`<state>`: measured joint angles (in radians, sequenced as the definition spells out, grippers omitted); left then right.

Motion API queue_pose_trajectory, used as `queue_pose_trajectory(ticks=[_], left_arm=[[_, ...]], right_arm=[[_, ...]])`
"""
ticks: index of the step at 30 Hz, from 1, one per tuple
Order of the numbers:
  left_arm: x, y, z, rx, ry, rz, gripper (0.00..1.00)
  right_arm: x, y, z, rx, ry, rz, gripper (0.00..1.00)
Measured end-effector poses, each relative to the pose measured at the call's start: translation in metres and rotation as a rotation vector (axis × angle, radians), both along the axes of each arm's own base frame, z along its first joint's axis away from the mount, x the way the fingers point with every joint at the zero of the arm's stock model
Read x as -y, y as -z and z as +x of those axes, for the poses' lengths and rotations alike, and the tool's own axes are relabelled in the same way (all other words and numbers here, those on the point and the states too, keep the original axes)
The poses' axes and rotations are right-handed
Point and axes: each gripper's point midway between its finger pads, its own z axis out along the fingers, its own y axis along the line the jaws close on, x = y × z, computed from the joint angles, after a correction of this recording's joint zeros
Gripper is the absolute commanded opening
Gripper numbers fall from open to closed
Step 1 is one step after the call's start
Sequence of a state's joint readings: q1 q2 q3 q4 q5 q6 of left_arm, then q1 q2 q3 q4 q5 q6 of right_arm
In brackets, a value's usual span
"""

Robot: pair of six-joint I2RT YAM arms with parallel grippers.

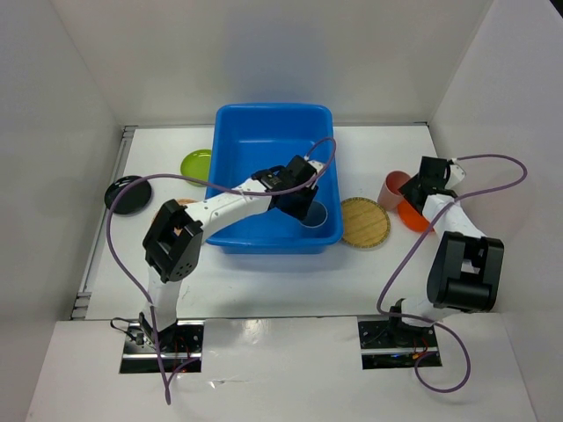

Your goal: Place the mixed dishes into the plastic bin

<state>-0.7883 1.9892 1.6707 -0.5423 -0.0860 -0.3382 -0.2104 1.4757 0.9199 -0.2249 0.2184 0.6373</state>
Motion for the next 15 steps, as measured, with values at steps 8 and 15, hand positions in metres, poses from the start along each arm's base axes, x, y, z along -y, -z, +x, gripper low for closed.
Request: queue_pose_trajectory(ticks=[8,15], left_arm=[[-0.006,0.011,-0.006,-0.026,0.004,0.024,0.78],[-0.009,-0.019,-0.001,0.031,0.005,0.021,1.0]], right_arm=[[0.001,-0.004,0.008,0.007,-0.006,-0.004,0.07],[0.002,-0.013,0.019,0.022,-0.013,-0.003,0.0]])
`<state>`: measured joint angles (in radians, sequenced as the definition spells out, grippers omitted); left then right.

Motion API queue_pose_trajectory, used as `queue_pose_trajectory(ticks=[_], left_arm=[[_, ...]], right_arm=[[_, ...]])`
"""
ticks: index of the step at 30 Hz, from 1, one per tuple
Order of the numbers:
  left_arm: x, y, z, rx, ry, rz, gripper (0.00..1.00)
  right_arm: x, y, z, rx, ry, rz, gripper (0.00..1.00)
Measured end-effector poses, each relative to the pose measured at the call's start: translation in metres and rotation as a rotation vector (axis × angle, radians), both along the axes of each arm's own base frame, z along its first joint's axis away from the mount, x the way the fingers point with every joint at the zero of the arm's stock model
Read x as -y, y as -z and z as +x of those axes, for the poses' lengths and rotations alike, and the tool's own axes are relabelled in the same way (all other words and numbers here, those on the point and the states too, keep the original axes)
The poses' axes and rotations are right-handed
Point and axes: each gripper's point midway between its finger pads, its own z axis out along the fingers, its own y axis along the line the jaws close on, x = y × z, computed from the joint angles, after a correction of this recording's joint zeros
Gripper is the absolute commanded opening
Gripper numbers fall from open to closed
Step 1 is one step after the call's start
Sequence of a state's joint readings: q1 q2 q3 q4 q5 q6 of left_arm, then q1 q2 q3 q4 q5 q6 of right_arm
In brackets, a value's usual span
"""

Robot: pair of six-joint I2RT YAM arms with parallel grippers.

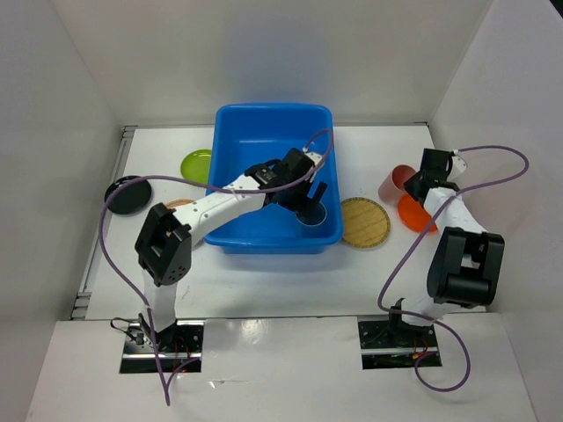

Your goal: Place the mixed dishes into the plastic bin

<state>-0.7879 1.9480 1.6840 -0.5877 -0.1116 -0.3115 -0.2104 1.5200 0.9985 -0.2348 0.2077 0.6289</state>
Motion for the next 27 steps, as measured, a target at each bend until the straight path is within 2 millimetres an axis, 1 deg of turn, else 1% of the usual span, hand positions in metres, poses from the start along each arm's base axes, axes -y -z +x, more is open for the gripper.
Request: queue_pose_trajectory(ticks=[2,4,7,10,11,13,14,15,17,18,20,21,23,24,27], left_arm=[[0.001,-0.023,0.001,0.032,0.002,-0.033,1.0],[0.0,-0.051,-0.001,0.073,0.005,-0.076,1.0],[-0.004,-0.101,-0.004,0.16,0.015,-0.144,1.0],[-0.017,-0.152,-0.008,0.258,-0.002,-0.206,1.0],[-0.024,-0.17,-0.011,0.298,-0.016,-0.226,1.0],[-0.04,-0.203,-0.012,0.385,-0.063,-0.266,1.0],[-0.052,-0.216,-0.014,0.425,-0.092,-0.289,1.0],[-0.064,-0.225,-0.015,0.453,-0.123,-0.298,1.0],[-0.098,-0.234,-0.012,0.506,-0.215,-0.291,1.0],[-0.113,-0.235,-0.009,0.524,-0.26,-0.28,1.0],[-0.142,-0.227,-0.002,0.539,-0.359,-0.237,1.0],[-0.154,-0.22,0.002,0.536,-0.405,-0.214,1.0],[-0.173,-0.206,0.009,0.52,-0.471,-0.171,1.0],[-0.182,-0.197,0.012,0.505,-0.502,-0.152,1.0],[-0.215,-0.176,0.02,0.464,-0.598,-0.107,1.0]], right_arm=[[-0.001,-0.005,0.002,0.007,-0.005,-0.003,0.0],[-0.003,-0.011,0.001,0.013,-0.011,-0.008,0.0],[-0.014,-0.029,0.0,0.036,-0.034,-0.033,0.0],[-0.038,-0.061,0.002,0.092,-0.089,-0.061,0.0],[-0.05,-0.075,0.002,0.119,-0.112,-0.072,0.0],[-0.071,-0.104,0.001,0.182,-0.161,-0.083,0.0],[-0.084,-0.122,-0.003,0.225,-0.19,-0.088,0.0],[-0.094,-0.137,-0.006,0.261,-0.215,-0.09,0.0],[-0.121,-0.172,-0.019,0.353,-0.289,-0.088,0.0],[-0.132,-0.188,-0.026,0.395,-0.326,-0.085,0.0],[-0.152,-0.219,-0.038,0.477,-0.392,-0.074,0.0],[-0.158,-0.229,-0.043,0.504,-0.418,-0.071,0.0],[-0.172,-0.243,-0.052,0.539,-0.484,-0.062,0.0],[-0.179,-0.246,-0.056,0.542,-0.517,-0.059,0.0],[-0.209,-0.243,-0.063,0.509,-0.633,-0.046,0.0]])
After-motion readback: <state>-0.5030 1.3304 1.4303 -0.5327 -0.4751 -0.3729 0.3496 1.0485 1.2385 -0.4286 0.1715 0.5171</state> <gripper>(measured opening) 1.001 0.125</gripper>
